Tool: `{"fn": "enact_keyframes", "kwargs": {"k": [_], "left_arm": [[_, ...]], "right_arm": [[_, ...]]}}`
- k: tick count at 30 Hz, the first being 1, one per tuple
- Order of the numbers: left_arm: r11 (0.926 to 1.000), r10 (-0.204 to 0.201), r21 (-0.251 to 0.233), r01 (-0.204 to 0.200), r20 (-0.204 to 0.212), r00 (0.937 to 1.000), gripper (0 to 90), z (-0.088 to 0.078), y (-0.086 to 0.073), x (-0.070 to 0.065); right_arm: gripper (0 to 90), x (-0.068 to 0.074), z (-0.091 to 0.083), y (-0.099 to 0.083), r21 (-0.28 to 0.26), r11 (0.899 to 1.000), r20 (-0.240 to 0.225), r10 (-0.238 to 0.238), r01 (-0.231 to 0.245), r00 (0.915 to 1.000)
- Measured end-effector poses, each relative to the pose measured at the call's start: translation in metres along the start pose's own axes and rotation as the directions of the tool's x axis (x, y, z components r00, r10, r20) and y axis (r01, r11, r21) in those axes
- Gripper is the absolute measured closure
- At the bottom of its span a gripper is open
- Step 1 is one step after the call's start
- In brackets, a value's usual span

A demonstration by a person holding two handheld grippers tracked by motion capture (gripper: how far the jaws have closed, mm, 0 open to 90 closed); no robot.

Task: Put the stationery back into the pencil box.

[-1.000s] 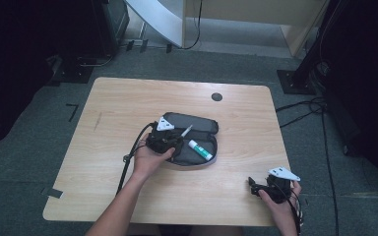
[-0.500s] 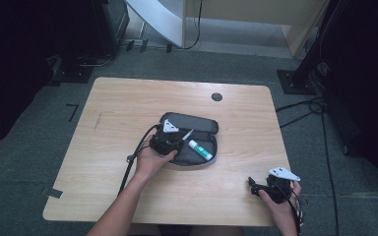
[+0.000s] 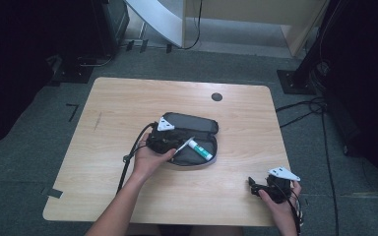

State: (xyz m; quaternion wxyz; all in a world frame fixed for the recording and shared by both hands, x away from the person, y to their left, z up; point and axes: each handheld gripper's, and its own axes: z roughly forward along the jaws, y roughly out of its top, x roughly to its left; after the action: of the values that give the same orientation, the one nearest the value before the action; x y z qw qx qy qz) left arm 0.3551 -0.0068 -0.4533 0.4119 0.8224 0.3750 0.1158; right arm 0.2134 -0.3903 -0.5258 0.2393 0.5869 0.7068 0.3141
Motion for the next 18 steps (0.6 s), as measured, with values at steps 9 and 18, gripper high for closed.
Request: {"fn": "enact_keyframes", "kwargs": {"k": [9,18], "left_arm": [[0.9967,-0.063,-0.055,0.060,-0.050,0.9967,36.6,-0.031,-0.001,0.011],[0.9921,-0.108,-0.079,0.097,-0.145,0.9835,7.1,-0.067,-0.010,0.026]], "right_arm": [[7.9,0.000,0.000,0.000,-0.002,1.000,0.000,-0.003,0.003,1.0000],[7.5,0.000,0.000,0.000,0.000,1.000,-0.001,-0.006,0.006,1.0000]]}}
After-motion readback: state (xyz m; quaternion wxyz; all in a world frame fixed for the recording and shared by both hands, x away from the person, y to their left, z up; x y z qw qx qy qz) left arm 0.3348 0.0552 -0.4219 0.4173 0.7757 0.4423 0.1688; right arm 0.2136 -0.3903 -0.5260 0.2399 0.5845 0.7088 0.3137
